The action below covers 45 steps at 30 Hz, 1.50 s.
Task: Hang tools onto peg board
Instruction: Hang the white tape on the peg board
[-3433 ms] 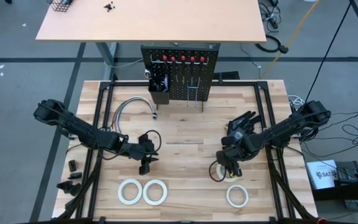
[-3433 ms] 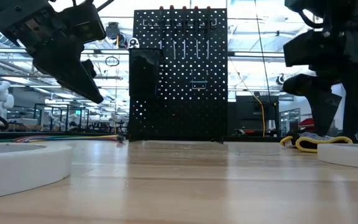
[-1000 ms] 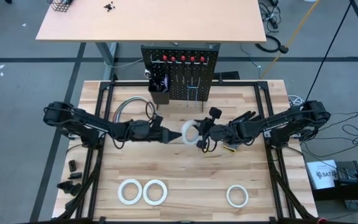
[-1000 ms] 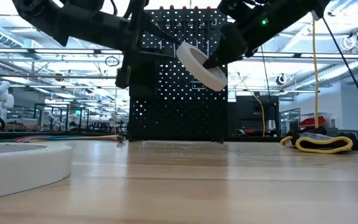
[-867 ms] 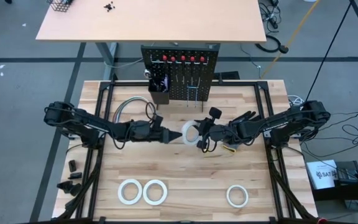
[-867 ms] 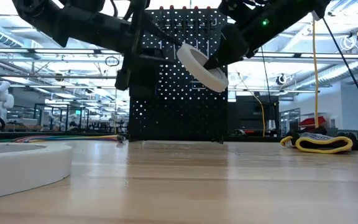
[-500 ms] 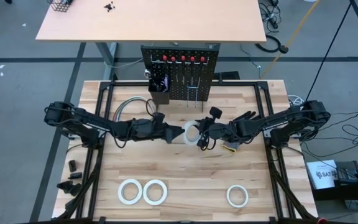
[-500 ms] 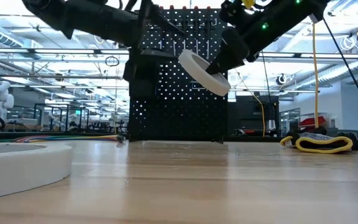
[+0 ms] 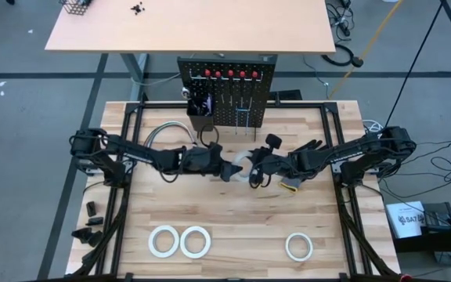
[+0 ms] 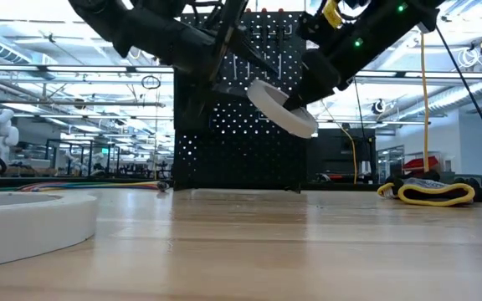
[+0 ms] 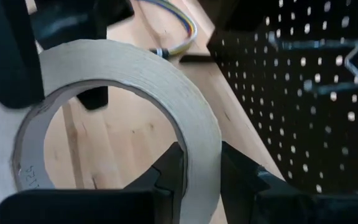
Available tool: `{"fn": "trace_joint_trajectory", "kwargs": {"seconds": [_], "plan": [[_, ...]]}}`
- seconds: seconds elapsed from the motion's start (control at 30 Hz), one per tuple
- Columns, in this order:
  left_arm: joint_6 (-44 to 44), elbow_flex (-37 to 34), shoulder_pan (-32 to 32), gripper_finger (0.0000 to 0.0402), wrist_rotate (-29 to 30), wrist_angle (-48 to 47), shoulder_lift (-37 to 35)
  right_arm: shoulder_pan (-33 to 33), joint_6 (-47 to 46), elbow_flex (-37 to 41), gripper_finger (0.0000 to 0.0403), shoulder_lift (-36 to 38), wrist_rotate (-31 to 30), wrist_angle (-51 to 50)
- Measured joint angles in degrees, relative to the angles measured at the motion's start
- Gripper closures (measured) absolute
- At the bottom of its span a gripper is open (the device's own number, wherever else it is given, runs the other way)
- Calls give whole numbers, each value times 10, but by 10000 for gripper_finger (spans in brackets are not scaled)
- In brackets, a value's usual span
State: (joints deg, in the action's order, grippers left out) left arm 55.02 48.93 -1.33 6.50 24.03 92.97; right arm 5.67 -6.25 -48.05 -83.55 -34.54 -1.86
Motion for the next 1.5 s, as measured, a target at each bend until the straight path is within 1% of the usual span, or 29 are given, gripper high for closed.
{"fn": "trace_joint_trajectory", "kwargs": {"seconds": [0.17, 0.37, 0.47, 0.57, 0.67, 0.73, 0.87, 0.97, 1.03, 1.07, 1.17, 1.27, 1.33, 1.37, 1.5], "plan": [[1, 0, 6, 187, -1, -12, 0, 0, -26, 0, 334, 0, -1, -37], [2, 0, 14, 187, -14, -11, 10, -1, -27, 0, 334, 0, -1, -27], [2, 0, 19, 194, -26, -14, 12, -4, -27, 0, 334, 0, -2, -27], [2, 0, 21, 216, -29, -17, 12, -8, -27, 0, 334, 0, -5, -28], [2, 0, 22, 245, -29, -37, 12, -12, -26, 0, 334, 0, -4, -28], [2, 1, 22, 271, -29, -46, 12, -15, -26, 0, 334, 0, -3, -29], [-11, 2, 22, 336, -29, -52, 12, -15, -24, 0, 334, -1, 3, -29], [-28, 1, 22, 339, -29, -52, 12, -15, -14, 0, 331, -1, 13, -27], [-40, 1, 22, 339, -30, -58, 12, -16, -18, 0, 300, 0, 26, -28], [-48, 0, 22, 339, -32, -63, 12, -16, -19, 0, 277, 5, 47, -31], [-64, -1, 24, 339, -48, -83, 10, -15, -24, -12, 206, 27, 131, -51], [-96, -1, 25, 339, -71, -89, 3, -15, -43, -36, 154, 63, 219, -96], [-130, -1, 25, 339, -82, -93, -9, -16, -51, -50, 131, 91, 265, -144], [-151, -1, 25, 339, -83, -94, -19, -16, -51, -53, 125, 106, 277, -165], [-258, -1, 25, 339, -82, -121, -62, -16, -55, -56, 121, 179, 287, -234]]}}
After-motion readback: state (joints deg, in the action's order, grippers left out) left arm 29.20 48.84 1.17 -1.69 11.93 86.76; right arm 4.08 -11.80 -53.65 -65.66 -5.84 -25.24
